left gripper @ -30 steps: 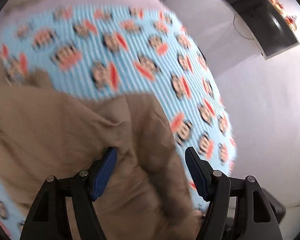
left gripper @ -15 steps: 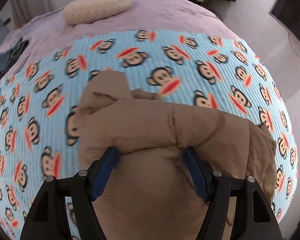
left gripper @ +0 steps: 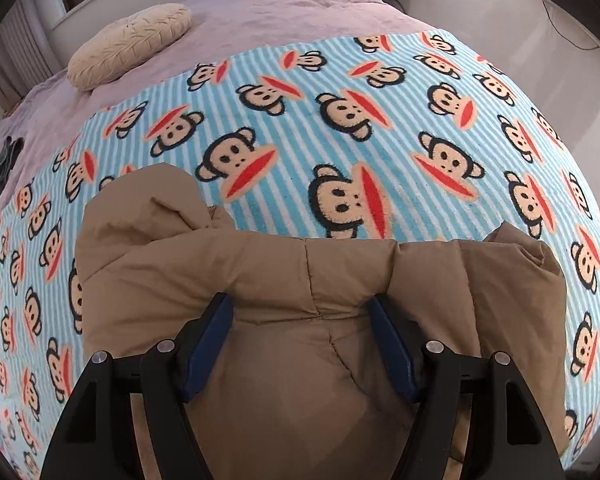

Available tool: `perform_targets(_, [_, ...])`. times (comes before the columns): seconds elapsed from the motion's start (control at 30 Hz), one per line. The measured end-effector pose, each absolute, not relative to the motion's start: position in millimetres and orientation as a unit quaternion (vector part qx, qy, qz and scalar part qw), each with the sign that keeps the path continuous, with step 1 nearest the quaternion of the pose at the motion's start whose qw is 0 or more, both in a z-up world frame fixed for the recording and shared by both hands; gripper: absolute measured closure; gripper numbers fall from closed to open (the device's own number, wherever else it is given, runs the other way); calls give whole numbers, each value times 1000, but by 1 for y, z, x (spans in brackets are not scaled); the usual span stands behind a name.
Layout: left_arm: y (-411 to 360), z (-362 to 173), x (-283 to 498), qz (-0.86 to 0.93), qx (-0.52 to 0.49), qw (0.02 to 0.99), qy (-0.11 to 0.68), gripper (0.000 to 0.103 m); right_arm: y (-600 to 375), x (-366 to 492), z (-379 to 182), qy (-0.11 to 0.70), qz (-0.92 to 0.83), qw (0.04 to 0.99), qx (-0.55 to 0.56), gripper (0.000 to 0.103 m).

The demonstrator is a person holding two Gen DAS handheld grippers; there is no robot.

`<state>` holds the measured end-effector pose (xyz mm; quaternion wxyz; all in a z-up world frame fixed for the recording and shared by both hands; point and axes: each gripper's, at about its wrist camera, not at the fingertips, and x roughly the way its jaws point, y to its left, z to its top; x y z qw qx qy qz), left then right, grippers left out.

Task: Fold large clothes

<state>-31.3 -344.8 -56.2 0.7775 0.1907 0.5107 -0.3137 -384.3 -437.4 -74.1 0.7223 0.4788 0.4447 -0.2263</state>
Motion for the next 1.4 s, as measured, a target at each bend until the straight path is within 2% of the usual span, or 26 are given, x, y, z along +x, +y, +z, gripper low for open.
perform_targets(0.17, [-345,-60,-32,-312,196,779,508,32,-469,-402,-35,374,-263,746,484,85])
perform_targets(0.33, [-347,-61,-34,-305,206,782,503,32,-471,-344,-20,381,-177,789,449,83])
perform_targets(0.47, [-347,-61,-37,-297,214,787,496,30,-452,-292,-34,413,-129,799,418,83])
perform_targets(0.67, [-332,-45,-36,-271,202,802,492,30,-443,-283,-69,464,-142,773,408,84])
perform_targets(0.93, [-265,-5,-37,-243,176,803,514,30,-442,-269,-91,487,-144,766,394,84])
perform_targets(1.13, [-227,-4,-46,-208,177,794,544,30,-442,-260,-97,498,-152,764,380,85])
perform_targets(1.17, [-223,-5,-47,-205,176,793,546,29,-442,-259,-96,500,-154,764,378,85])
perform_targets(1.2, [-220,-6,-49,-201,176,791,550,14,-441,-257,-95,504,-157,763,373,85])
perform_targets(1.27, [-214,-5,-53,-199,166,794,550,3,-437,-256,-88,514,-161,761,362,85])
perform_targets(1.4, [-211,-5,-58,-204,163,788,558,3,-437,-252,-83,526,-160,753,361,83])
